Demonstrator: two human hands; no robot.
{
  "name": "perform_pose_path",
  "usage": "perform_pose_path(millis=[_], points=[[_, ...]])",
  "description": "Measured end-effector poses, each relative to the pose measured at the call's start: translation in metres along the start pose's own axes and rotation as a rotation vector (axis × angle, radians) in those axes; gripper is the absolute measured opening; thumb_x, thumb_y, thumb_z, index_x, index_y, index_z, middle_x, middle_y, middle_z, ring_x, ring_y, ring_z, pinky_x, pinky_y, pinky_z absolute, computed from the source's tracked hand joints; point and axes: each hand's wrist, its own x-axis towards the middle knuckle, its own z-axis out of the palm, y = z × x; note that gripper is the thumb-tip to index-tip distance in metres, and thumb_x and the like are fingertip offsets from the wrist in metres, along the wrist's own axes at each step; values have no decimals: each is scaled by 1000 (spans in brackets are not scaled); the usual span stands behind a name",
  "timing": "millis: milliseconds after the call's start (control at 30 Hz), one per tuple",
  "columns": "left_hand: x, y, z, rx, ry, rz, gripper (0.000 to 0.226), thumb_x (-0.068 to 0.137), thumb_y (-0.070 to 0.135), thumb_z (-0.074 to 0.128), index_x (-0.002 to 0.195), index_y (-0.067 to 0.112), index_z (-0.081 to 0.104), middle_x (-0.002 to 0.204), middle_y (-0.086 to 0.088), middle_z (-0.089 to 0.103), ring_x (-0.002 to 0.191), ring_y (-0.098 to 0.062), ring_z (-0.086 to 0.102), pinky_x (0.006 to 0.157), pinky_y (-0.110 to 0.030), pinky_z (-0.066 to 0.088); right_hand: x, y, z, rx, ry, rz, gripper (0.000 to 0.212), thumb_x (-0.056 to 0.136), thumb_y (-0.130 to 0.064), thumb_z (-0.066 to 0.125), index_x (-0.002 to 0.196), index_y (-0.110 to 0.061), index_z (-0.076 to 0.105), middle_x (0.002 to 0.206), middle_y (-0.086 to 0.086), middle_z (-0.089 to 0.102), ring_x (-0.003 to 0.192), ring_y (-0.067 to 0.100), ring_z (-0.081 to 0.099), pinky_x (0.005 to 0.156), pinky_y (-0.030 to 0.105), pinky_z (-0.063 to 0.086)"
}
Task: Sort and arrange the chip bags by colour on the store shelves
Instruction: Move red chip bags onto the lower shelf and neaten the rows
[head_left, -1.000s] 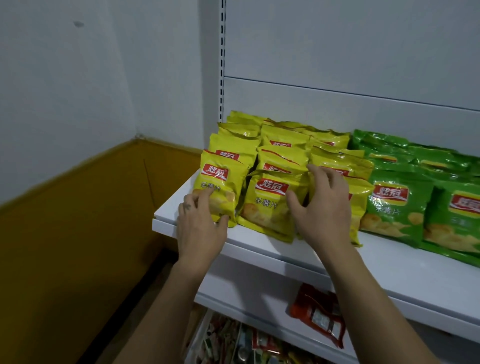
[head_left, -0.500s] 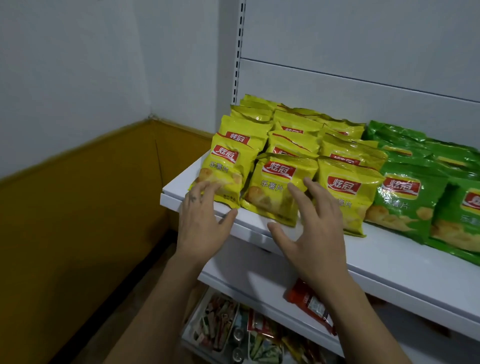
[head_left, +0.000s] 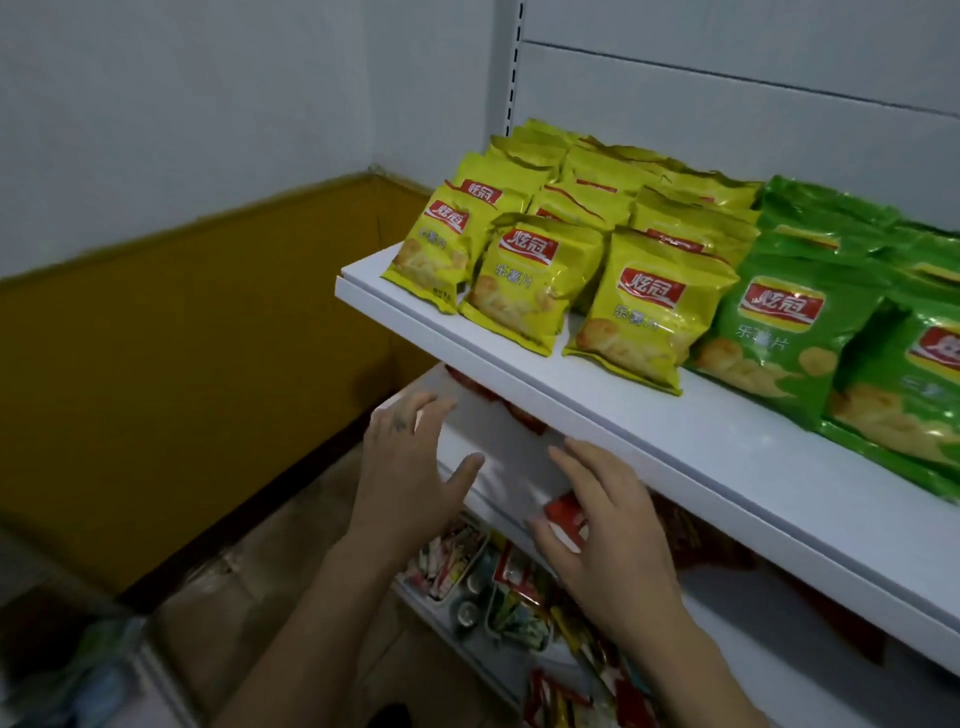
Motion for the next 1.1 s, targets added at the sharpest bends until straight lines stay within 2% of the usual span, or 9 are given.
perform_pose_path(millis=[133, 233, 433, 667, 733, 833, 933, 1033, 1100], points=[[-56, 13, 22, 34, -100, -80, 59, 85, 52, 59, 135, 22, 48, 138, -4, 48, 129, -22, 39, 107, -47, 36, -47, 31, 14, 59, -174, 69, 63, 79, -45, 72, 135, -21, 52, 138, -1, 50, 129, 18, 43, 107, 29, 31], [-87, 24, 36, 31, -163, -109, 62, 85, 59, 48, 134, 21, 49, 134, -3, 51, 124, -23, 44, 103, -43, 39, -73, 57, 25, 58, -322, 123, 69, 83, -51, 65, 143, -25, 42, 146, -1, 44, 135, 19, 36, 111, 30, 26], [-112, 39, 68, 4, -344, -182, 64, 84, 58, 48, 140, 27, 40, 141, 2, 44, 131, -20, 36, 105, -45, 37, -90, 93, 36, 44, -451, 247, 73, 86, -49, 63, 147, -23, 34, 152, 3, 36, 140, 22, 29, 115, 38, 27], [-119, 40, 95, -85, -478, -234, 63, 89, 45, 58, 143, 20, 38, 139, -8, 46, 128, -27, 40, 103, -38, 37, -86, 121, 82, -91, -568, 323, 77, 86, -48, 62, 149, -21, 26, 156, 9, 26, 141, 29, 25, 114, 42, 24], [-122, 31, 101, -108, -516, -241, 65, 90, 43, 58, 145, 19, 35, 142, -9, 45, 132, -27, 36, 106, -38, 34, -84, 129, 101, -139, -565, 358, 76, 87, -50, 58, 149, -22, 24, 155, 10, 25, 142, 29, 22, 115, 45, 20], [-126, 20, 103, -150, -531, -267, 64, 92, 41, 57, 146, 17, 33, 148, -10, 38, 137, -27, 30, 106, -37, 33, -82, 141, 118, -191, -534, 445, 73, 87, -49, 59, 147, -20, 29, 147, 11, 37, 133, 30, 34, 108, 46, 33], [-131, 6, 99, -171, -590, -310, 65, 92, 44, 54, 148, 20, 30, 154, -9, 30, 142, -28, 24, 112, -43, 29, -77, 143, 119, -186, -469, 491, 54, 86, -30, 68, 133, -17, 47, 129, 15, 52, 119, 33, 46, 96, 43, 41], [-133, -7, 91, -208, -573, -298, 63, 92, 43, 56, 146, 19, 34, 150, -8, 36, 138, -26, 30, 111, -40, 30, -76, 133, 116, -131, -404, 493, 40, 83, -5, 62, 121, -14, 58, 121, 14, 60, 111, 34, 53, 89, 40, 46], [-132, -13, 85, -215, -557, -315, 63, 92, 43, 56, 146, 21, 33, 149, -5, 37, 137, -24, 32, 110, -36, 30, -76, 115, 109, 11, -377, 562, 36, 82, -7, 66, 116, -16, 61, 116, 9, 66, 104, 27, 62, 84, 32, 50]])
